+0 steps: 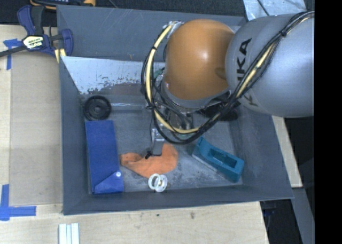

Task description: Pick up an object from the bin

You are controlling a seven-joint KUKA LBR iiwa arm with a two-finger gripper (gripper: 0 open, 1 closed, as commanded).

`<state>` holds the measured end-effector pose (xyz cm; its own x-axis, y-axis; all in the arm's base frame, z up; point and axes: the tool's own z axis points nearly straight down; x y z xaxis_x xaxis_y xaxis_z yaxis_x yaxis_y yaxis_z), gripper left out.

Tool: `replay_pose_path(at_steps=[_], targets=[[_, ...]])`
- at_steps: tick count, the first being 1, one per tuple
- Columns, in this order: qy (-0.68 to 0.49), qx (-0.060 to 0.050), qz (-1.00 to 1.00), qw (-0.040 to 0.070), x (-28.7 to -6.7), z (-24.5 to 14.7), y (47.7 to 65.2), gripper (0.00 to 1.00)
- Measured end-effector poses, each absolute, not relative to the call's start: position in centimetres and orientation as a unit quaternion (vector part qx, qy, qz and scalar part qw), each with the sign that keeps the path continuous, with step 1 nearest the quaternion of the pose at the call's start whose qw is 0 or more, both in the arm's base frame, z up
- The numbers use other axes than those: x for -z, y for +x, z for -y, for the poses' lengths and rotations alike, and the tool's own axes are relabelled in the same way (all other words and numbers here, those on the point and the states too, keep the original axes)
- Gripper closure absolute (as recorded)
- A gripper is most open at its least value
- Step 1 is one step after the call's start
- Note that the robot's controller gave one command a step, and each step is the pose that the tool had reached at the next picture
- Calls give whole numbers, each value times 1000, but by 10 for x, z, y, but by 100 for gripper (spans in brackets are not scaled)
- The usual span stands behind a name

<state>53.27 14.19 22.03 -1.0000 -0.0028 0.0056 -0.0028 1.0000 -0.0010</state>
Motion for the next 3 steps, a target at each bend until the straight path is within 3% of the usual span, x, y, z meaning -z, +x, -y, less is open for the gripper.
replay_pose_path(at_steps=[1, 2, 3], targets=[[0, 0, 1000, -1, -225, -141, 534, 0], [9, 2, 1000, -5, -182, -98, 526, 0], [-47, -2, 999, -1, -139, -79, 529, 0]])
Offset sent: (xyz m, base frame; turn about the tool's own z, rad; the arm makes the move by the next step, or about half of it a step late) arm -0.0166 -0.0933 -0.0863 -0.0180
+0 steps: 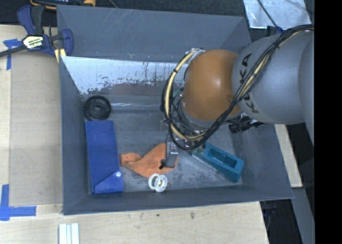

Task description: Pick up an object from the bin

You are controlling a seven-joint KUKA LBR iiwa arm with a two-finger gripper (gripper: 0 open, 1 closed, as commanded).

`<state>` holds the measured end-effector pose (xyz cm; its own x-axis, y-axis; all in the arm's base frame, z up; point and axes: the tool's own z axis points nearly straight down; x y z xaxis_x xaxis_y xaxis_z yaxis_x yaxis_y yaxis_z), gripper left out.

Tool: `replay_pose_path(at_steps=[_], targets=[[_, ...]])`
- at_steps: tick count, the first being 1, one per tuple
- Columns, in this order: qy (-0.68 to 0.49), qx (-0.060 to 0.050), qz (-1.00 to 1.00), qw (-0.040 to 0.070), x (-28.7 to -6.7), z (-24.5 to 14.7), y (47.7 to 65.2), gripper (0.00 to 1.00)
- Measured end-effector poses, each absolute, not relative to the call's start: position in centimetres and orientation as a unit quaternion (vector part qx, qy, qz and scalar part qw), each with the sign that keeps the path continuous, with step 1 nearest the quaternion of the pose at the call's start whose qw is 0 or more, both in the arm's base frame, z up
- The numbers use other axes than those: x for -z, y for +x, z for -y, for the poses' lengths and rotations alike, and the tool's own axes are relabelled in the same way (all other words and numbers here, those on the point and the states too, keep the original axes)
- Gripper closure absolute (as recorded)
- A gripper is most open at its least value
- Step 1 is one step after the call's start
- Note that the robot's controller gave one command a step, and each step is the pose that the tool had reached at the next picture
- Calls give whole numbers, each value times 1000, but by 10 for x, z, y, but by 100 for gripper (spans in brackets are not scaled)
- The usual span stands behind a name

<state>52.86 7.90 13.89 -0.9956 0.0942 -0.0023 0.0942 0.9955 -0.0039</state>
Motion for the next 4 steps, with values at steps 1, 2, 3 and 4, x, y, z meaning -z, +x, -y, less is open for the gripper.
replay_pose_path(at_steps=[1, 2, 3, 4], targets=[[-10, 0, -1000, 1, -85, -78, 541, 100], [-10, 0, -1000, 1, -85, -78, 541, 100], [-10, 0, -1000, 1, -85, -78, 541, 100], [-10, 0, -1000, 1, -85, -78, 541, 100]])
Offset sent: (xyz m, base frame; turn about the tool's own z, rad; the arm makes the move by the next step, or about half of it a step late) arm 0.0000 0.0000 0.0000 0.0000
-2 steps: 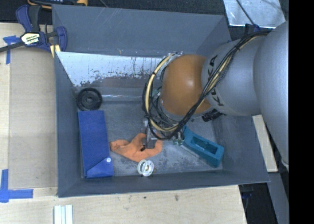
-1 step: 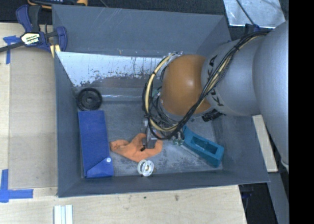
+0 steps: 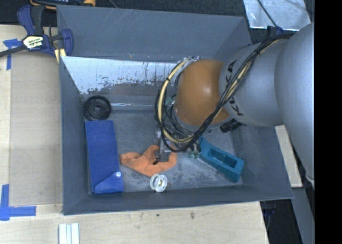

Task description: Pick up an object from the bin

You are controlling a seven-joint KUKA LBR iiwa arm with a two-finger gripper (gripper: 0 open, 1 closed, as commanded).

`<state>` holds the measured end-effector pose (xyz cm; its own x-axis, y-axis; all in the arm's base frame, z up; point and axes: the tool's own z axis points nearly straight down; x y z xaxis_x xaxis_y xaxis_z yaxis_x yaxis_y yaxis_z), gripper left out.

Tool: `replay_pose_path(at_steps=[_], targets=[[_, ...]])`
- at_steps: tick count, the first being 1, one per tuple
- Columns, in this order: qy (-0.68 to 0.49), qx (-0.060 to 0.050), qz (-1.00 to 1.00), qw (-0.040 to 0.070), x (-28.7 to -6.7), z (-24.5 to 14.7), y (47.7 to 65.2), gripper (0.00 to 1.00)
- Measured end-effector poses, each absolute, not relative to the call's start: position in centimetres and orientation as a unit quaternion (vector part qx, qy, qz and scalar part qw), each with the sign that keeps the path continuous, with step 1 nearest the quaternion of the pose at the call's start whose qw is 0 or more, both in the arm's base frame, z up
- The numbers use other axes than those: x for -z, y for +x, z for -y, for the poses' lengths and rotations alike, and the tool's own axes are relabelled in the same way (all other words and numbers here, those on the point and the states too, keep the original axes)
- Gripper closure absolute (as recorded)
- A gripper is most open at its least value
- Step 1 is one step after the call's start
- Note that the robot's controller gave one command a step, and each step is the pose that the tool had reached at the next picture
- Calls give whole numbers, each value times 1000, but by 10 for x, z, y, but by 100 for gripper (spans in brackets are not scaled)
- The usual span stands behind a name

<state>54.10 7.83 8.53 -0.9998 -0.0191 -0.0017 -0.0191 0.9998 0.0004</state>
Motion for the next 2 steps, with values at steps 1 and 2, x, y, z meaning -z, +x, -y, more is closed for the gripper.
replay_pose_path(at_steps=[1, 2], targets=[[-10, 0, -1000, 1, -85, -78, 541, 100], [-10, 0, -1000, 1, -85, -78, 541, 100]])
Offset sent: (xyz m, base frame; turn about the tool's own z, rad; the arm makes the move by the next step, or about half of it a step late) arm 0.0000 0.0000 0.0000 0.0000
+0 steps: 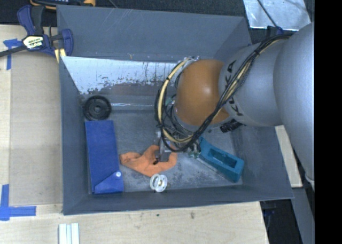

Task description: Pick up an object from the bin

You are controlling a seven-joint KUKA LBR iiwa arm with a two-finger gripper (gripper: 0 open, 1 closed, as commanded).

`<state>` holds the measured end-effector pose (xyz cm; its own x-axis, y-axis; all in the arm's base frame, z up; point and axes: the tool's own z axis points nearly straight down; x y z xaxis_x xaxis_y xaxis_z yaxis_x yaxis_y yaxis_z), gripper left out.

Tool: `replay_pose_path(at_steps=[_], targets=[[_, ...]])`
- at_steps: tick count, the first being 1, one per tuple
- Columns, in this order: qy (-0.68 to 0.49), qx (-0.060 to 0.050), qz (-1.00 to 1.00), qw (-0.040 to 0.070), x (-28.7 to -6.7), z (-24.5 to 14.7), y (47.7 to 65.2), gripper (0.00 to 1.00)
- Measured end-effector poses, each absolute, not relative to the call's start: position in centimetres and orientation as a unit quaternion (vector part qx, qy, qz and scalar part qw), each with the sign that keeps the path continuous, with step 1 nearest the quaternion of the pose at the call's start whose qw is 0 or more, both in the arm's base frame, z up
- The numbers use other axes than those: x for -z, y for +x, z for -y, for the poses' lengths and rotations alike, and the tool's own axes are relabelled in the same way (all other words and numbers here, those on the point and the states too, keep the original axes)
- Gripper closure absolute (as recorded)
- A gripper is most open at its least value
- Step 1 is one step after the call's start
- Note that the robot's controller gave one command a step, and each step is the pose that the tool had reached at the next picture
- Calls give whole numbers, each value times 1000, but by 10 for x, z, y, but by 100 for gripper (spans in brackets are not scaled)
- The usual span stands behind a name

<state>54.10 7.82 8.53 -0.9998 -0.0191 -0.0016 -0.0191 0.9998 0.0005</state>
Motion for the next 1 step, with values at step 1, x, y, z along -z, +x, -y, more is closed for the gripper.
replay_pose_path(at_steps=[1], targets=[[-10, 0, -1000, 1, -85, -78, 541, 100]])
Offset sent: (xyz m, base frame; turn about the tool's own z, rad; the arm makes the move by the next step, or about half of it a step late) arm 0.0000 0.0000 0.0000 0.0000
